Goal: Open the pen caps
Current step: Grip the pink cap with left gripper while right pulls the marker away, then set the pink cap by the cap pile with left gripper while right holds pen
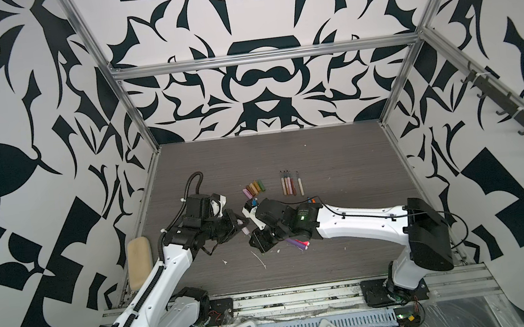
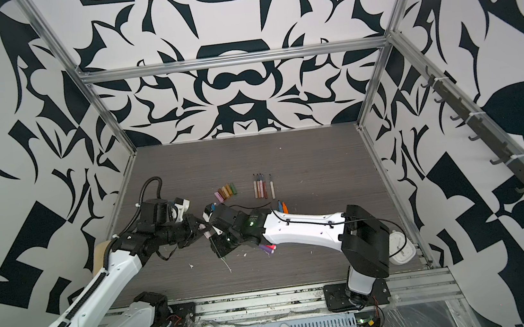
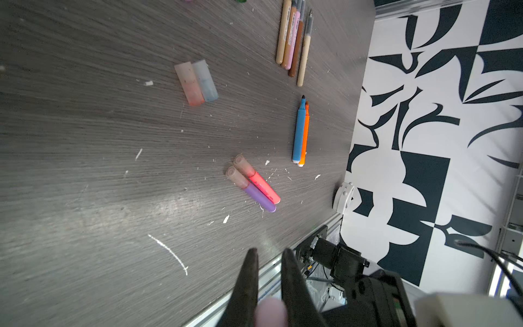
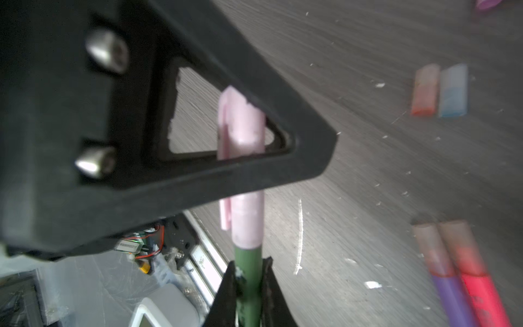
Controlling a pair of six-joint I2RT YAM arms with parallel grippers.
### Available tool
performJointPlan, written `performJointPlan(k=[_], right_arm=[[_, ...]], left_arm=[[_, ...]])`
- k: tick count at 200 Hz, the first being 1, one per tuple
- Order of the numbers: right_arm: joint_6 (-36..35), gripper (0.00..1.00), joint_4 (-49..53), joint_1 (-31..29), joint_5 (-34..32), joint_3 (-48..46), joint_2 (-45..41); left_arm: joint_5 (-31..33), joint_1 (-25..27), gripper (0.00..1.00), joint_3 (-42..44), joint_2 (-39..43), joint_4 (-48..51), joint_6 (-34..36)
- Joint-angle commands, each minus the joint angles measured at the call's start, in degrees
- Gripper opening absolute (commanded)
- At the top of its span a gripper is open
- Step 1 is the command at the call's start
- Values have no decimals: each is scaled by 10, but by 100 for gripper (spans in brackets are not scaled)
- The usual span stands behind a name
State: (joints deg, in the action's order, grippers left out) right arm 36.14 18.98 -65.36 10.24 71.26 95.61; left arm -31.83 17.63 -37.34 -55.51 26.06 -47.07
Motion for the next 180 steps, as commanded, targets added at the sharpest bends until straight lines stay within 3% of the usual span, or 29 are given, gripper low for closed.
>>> performJointPlan(k=[1,17,45,65,81,110,180], right_arm=[[1,0,13,3,-11,4,-15],[14,0,10,1,-13,-24,-26],[55,0,-35,-17,-12,-115,-63],[87,0,-56,-29,-32,-178,-118],[106,0,-61,-29,-55,-221,-171],[110,0,-51,-21,-91,-263,-233],[88,0,-33,13,-90,-256,-238]], left_arm=[[4,-4,0,-37,-10,-4,-1],[6,-37,0,-94,-61,-2,52],[7,-148,0,-307,-253,101,182],[17,-161,0,-397,-332,136,205],[-16,-158,0,-375,-333,79,172],[-18,-154,0,-319,-341,33,153],[10,-135,0,-241,-402,-47,134]])
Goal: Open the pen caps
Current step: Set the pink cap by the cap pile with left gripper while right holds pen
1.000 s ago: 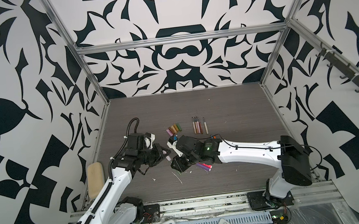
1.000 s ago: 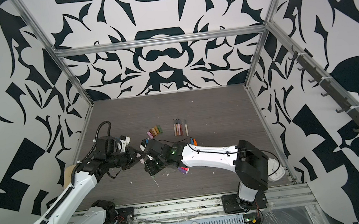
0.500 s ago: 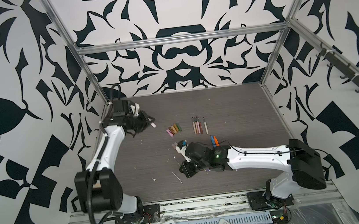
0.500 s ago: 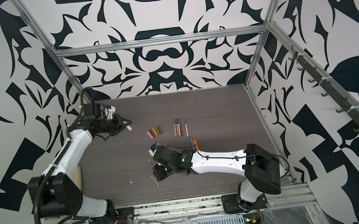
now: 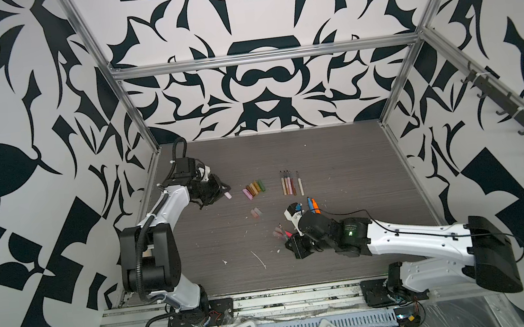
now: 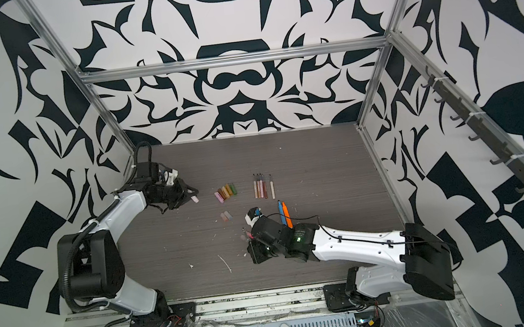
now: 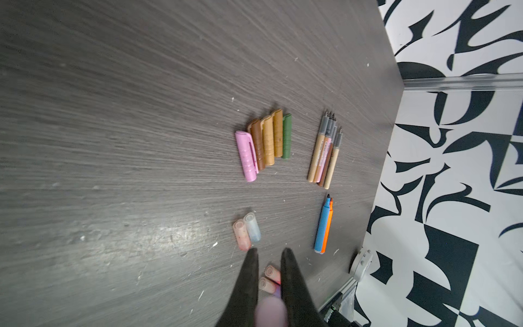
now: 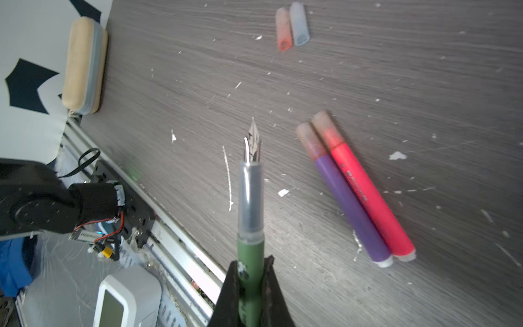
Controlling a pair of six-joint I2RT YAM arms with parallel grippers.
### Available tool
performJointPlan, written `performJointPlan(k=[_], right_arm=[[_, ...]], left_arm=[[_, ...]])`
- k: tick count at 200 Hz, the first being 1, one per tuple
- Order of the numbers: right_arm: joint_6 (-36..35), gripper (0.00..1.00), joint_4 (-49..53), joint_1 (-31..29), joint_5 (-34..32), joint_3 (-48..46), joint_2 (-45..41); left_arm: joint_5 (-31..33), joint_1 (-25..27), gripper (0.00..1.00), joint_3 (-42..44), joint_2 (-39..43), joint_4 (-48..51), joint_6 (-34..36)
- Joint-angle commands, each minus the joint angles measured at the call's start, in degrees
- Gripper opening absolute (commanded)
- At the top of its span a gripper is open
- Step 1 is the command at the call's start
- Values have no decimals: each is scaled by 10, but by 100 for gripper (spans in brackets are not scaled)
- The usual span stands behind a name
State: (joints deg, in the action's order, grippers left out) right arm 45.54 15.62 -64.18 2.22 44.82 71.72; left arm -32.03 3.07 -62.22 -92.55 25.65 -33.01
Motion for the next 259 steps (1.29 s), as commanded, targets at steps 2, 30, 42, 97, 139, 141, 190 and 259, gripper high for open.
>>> performJointPlan(k=[2,30,42,97,139,141,190,259], right_arm=[[-7,0,2,1,-10,9,1],[-6,0,2,1,-8,4,7],[-6,0,3,1,-8,3,7],[-7,0,11,1,-16,-3,6],[-6,0,8,1,-15,-1,20],[-7,0,8,0,-15,-1,20],[-12,0,16,1,-16,6,24],[-12,0,18,1,-17,4,22]], left_arm=[[13,10,0,8,-35,-45,-6],[17,14,0,0,-89,-70,-9],[9,16,0,-5,-110,-86,-12],[-6,34,3,-30,-177,-101,-15],[-19,36,9,-40,-203,-105,-18],[-19,37,10,-41,-203,-105,-19],[-25,41,23,-45,-221,-108,-17],[-27,43,30,-41,-216,-107,-17]])
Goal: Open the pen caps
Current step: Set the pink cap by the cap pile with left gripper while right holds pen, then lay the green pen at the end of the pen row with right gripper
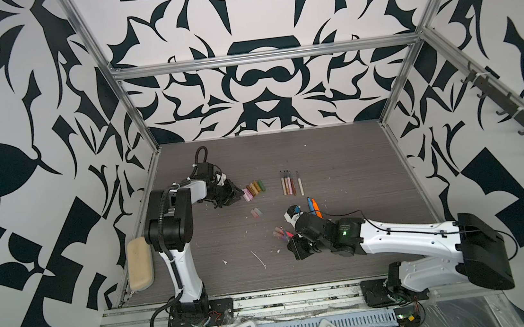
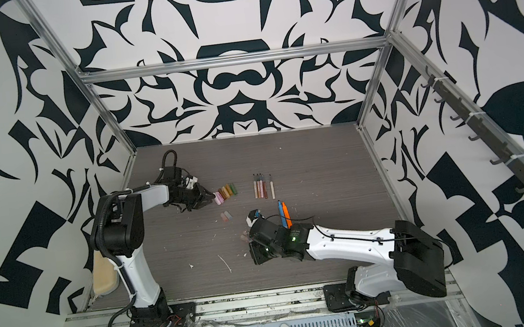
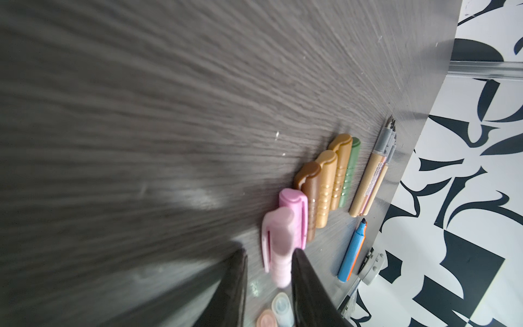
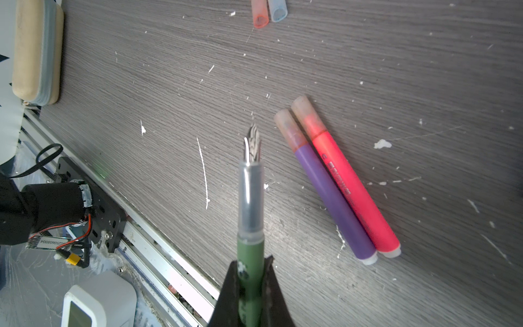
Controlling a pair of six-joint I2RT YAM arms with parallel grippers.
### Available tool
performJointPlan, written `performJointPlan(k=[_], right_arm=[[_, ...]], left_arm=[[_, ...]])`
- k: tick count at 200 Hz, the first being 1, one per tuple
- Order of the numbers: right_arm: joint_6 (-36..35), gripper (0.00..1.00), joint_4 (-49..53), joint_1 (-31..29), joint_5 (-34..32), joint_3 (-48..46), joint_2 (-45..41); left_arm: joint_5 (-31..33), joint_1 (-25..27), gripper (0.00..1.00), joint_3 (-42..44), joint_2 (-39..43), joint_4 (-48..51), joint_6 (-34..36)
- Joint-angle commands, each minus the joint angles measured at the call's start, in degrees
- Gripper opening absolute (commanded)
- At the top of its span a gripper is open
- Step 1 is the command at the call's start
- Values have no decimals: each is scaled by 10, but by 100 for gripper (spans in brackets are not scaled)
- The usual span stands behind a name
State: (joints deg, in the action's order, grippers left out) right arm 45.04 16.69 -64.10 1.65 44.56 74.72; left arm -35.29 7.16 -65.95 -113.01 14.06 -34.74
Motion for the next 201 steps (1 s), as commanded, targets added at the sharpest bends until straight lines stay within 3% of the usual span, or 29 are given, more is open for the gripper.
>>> performJointPlan(k=[1,53,71,98,144,177,201], right_arm=[[-7,0,7,0,-11,7,-8],[-36,0,46,23,-9,34,-21],[-85,0,68,76,15,53,-31],[-160,0,77,228,89,80,-21],[-247,0,75,407,161,171,123],[-264,0,37,473,189,215,231],[-270,0,28,496,226,251,293]], left_arm=[[6,2,30,-3,-11,9,0],[15,2,30,15,47,12,-12],[24,2,30,23,96,30,-13],[25,2,30,48,202,67,-1],[20,2,30,116,434,201,67],[51,6,34,160,590,277,87],[27,9,37,146,664,291,76]])
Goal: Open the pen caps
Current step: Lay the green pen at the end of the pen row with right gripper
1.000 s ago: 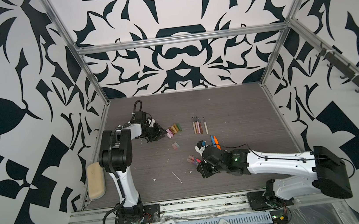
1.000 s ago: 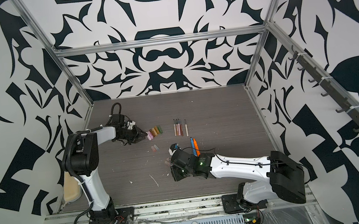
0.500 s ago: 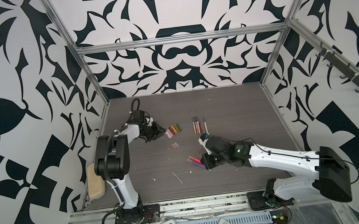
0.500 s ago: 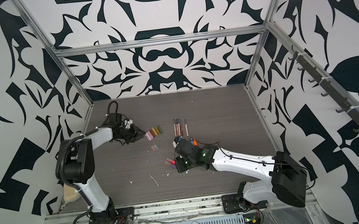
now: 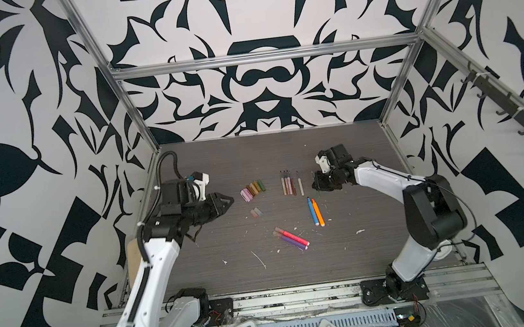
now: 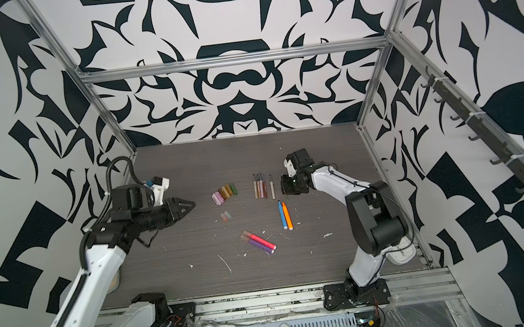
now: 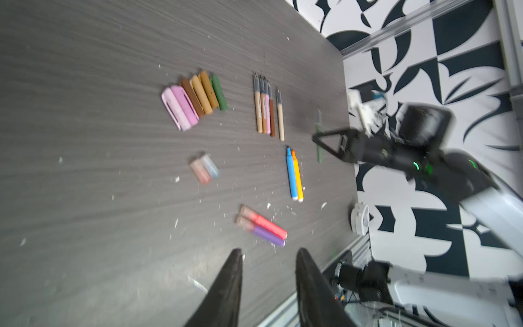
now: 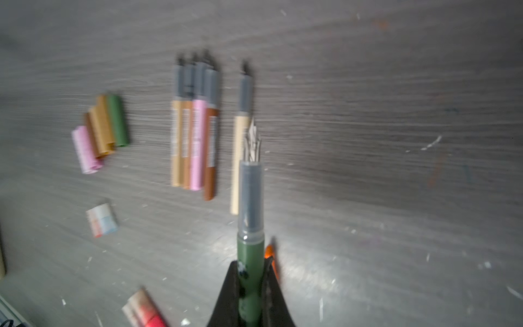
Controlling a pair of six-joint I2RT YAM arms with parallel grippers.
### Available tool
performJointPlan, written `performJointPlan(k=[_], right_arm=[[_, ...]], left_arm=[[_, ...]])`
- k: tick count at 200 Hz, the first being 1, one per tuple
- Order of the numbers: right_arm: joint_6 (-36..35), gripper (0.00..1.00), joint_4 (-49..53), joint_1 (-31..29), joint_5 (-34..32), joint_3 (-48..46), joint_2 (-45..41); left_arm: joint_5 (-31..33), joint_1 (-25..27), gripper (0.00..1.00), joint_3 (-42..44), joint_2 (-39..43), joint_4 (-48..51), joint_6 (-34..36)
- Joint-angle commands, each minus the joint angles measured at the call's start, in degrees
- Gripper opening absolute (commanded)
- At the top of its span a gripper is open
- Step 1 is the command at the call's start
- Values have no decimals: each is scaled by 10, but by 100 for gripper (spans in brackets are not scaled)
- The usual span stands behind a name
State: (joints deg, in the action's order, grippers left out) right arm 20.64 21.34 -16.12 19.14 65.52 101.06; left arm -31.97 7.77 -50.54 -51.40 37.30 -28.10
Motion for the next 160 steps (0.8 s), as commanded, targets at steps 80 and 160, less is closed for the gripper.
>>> performJointPlan(k=[80,160], right_arm=[[4,0,-70,17,102,66,113],[14,5,-70,17,97,86,143]], left_arm=[[13,3,37,2,120,76,31],[14,3,37,6,113,76,29]])
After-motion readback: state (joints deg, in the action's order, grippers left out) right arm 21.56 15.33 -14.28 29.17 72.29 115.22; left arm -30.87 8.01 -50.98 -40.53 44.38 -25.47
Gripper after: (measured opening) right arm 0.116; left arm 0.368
